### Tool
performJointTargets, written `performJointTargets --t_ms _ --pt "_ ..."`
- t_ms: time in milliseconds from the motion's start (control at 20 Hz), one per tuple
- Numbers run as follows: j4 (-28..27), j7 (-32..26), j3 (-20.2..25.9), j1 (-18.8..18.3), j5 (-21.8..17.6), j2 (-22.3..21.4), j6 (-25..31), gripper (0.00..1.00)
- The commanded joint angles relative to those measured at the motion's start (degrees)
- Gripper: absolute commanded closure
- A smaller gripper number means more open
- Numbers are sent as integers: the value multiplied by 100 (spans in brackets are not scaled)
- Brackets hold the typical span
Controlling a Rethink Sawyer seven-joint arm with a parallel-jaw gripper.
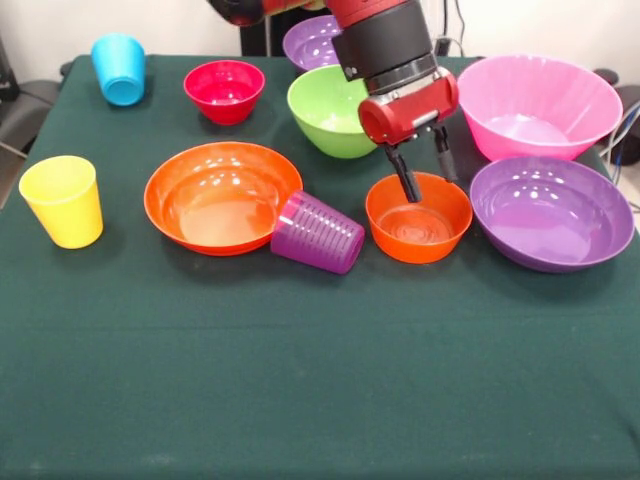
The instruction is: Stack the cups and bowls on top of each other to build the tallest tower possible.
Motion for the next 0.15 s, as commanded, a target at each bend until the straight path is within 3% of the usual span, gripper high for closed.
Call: performJointTargets --t_ms 50,150 --pt "-286 -272 173 52 -634 180 467 0" --pt "-322 -295 148 41 -617 254 536 0"
